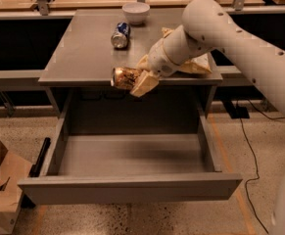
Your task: Pick orange can from top drawer and place on counter
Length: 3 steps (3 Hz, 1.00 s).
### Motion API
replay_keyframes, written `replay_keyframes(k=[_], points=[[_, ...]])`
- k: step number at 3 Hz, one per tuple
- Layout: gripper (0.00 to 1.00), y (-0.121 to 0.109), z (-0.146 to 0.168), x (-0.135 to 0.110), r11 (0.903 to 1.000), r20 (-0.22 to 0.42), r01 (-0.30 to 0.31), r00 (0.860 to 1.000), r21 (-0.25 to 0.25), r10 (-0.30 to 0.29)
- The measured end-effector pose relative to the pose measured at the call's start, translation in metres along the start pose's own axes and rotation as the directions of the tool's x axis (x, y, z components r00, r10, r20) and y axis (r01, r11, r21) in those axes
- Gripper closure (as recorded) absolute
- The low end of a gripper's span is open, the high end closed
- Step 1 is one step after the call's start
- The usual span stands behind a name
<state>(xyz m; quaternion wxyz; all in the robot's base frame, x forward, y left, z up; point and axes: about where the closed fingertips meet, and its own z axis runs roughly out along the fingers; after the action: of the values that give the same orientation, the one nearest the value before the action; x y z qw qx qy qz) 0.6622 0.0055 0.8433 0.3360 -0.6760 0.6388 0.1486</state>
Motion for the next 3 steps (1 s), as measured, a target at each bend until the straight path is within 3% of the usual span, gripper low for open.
replay_keyframes(k=[1, 2, 3], points=[[1.0, -0.041, -0.001, -0.006, 0.9985, -0.031, 0.044, 0.999, 0.033, -0.043], [1.0, -0.081, -0.02, -0.023, 0.9895, -0.036, 0.081, 0.996, 0.119, -0.077], [1.0, -0.087, -0.026, -0.028, 0.9868, -0.03, 0.086, 0.996, 0.137, -0.083]])
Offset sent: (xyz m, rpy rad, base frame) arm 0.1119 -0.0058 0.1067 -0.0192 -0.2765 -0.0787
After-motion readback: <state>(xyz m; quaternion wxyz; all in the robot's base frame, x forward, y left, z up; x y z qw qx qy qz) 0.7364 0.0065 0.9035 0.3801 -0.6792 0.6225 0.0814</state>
